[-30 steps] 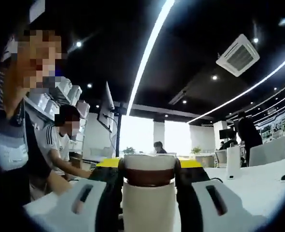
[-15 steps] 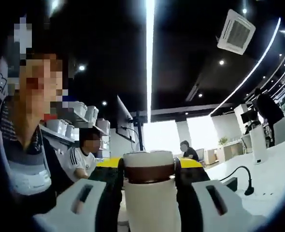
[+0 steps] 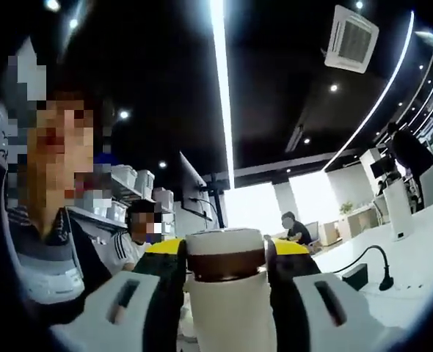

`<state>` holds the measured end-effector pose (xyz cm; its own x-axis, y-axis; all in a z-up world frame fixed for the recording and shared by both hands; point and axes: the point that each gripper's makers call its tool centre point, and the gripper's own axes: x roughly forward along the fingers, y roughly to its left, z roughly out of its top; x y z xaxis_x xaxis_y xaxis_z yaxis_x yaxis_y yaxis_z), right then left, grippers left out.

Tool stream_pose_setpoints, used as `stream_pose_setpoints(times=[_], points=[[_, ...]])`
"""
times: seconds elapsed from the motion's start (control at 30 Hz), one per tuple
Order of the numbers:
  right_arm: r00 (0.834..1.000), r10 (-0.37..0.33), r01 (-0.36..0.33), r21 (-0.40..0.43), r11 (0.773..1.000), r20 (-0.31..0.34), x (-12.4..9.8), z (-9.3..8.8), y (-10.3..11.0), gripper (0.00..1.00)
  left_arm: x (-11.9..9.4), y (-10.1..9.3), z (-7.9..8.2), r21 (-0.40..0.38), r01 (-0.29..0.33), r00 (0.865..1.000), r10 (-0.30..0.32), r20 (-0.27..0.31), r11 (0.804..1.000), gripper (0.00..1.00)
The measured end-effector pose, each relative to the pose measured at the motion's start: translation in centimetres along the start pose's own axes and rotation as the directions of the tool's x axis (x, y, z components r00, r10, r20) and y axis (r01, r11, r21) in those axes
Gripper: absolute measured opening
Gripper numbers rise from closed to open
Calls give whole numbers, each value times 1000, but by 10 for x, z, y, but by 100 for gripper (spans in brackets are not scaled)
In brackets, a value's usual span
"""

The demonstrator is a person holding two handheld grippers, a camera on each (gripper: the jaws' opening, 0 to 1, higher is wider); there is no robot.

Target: Grasp the water cup twist off the cup lid place the cup lid on the table

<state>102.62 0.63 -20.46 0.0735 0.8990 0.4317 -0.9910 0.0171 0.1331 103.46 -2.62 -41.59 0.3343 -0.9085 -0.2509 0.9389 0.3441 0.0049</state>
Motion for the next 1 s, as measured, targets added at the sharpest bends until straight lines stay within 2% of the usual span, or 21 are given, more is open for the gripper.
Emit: stream_pose_setpoints(times=[0.23, 0.37, 0.53, 0.77, 0.83, 0.9, 1.0], points=[[999, -21, 20, -67, 998, -27, 3, -4, 8, 53, -1, -1, 0, 0, 5, 1000, -5, 0, 1000, 47], [998, -61, 60, -80, 995, -16, 3, -2, 7, 54, -1, -1, -1, 0, 5, 1000, -5, -1, 1000, 47], [985, -171, 166, -171, 971, -15, -2, 0, 5, 55, -1, -1, -1, 1, 5, 1000, -5, 0, 1000, 47], [972, -233, 225, -207, 952, -18, -2, -5, 15, 56, 0, 1, -1, 0, 4, 1000, -4, -1, 1000, 47], [963, -269, 257, -238, 937, -19, -2, -6, 17, 58, 1, 1, -1, 0, 4, 1000, -4, -1, 1000, 47], [947, -320, 303, -278, 912, -16, -4, -6, 14, 64, 1, 1, 0, 0, 3, 1000, -3, -1, 1000, 47], [925, -379, 357, -325, 875, -4, -9, -3, 12, 65, 1, 1, 0, 0, 3, 1000, -3, -2, 1000, 47]])
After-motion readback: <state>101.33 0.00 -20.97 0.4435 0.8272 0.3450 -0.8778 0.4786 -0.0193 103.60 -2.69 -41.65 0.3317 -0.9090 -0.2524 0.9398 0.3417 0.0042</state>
